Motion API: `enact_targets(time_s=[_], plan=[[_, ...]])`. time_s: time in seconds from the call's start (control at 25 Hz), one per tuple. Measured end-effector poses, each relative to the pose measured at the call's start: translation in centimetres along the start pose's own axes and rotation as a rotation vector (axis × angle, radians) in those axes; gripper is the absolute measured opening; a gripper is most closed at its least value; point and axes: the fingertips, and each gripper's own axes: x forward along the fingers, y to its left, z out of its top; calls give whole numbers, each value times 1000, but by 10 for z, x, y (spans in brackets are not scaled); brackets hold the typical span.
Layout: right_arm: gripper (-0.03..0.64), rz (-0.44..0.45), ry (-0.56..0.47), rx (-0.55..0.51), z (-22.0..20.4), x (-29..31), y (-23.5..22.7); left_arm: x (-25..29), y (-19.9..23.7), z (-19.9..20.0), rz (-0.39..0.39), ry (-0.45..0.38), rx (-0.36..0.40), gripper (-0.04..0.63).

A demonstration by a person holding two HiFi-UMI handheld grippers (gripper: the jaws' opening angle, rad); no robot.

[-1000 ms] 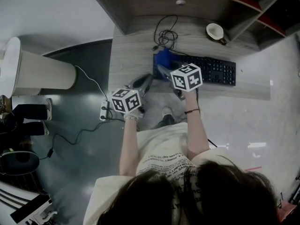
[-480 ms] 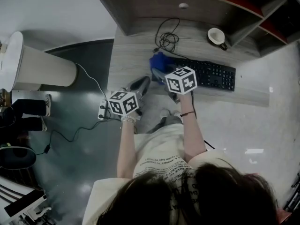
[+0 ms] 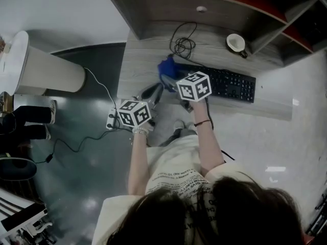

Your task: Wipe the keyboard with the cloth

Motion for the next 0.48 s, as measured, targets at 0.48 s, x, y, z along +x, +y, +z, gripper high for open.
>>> enact_targets(time_s=[0.48], plan=[[58, 75, -51, 3, 16, -14, 15, -16, -4, 9, 57, -79, -8, 5]])
